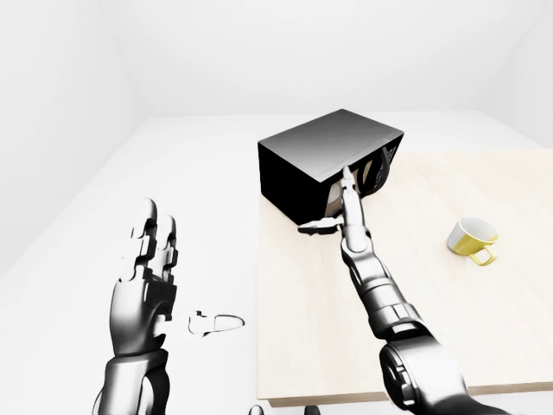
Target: Close the microwave.
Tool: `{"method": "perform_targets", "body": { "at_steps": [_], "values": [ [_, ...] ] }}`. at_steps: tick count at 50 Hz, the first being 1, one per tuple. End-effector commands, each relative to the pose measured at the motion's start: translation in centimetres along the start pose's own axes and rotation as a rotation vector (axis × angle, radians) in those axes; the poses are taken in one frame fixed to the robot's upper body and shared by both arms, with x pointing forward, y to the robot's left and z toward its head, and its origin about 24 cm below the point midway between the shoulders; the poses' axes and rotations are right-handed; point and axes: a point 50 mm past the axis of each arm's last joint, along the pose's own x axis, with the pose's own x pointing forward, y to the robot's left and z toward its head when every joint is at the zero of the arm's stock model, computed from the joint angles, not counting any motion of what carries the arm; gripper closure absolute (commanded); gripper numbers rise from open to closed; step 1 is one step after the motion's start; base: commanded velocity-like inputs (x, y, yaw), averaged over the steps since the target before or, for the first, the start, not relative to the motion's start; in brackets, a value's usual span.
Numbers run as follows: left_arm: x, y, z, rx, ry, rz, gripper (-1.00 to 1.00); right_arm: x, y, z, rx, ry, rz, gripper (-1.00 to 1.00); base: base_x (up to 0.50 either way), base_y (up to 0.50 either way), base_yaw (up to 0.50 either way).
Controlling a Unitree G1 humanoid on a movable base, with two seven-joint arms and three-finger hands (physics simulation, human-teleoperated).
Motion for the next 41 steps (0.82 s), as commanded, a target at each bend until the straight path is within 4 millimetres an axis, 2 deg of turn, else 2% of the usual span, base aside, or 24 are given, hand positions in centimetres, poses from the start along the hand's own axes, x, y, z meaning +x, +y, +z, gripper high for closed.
{"method": "perform_targets", "body": {
  "at_steps": [1, 3, 4, 10, 14, 16, 19, 21, 41],
  "values": [
    [0.0, 0.1, 0.0, 0.000, -0.002, 0.003, -1.00, -4.5, -1.8, 3.6, 0.026, -0.221, 0.010, -1.00, 0.00, 0.00, 0.00],
    [0.1, 0.1, 0.0, 0.001, -0.002, 0.004, -1.00, -5.2, -2.2, 4.0, 0.033, -0.250, 0.003, -1.00, 0.00, 0.00, 0.00],
    [0.1, 0.1, -0.1, 0.002, 0.000, 0.006, -1.00, -7.0, -2.9, 4.8, 0.052, -0.314, 0.005, -1.00, 0.00, 0.00, 0.00],
    [0.1, 0.1, -0.2, 0.003, 0.004, 0.006, -1.00, -11.9, -4.9, 6.4, 0.059, -0.443, -0.017, -1.00, 0.00, 0.00, 0.00],
    [0.1, 0.1, -0.2, 0.003, 0.005, 0.007, -1.00, -13.0, -5.5, 5.9, 0.057, -0.430, -0.028, -1.00, 0.00, 0.00, 0.00],
    [0.1, 0.1, -0.2, 0.006, 0.005, 0.008, -1.00, -14.3, -5.9, 3.6, 0.050, -0.334, -0.030, -1.00, 0.00, 0.00, 0.00],
    [0.1, 0.1, -0.2, 0.007, 0.006, 0.008, -1.00, -14.8, -6.1, 3.3, 0.063, -0.318, -0.039, -1.00, 0.00, 0.00, 0.00],
    [0.1, 0.0, -0.3, 0.008, 0.009, 0.005, -1.00, -14.7, -5.8, 3.8, 0.057, -0.341, -0.034, -1.00, 0.00, 0.00, 0.00],
    [0.2, 0.1, -0.3, 0.011, 0.007, 0.008, -1.00, -14.4, -5.5, 3.1, 0.042, -0.310, -0.036, -1.00, 0.00, 0.00, 0.00]
  ]
}}
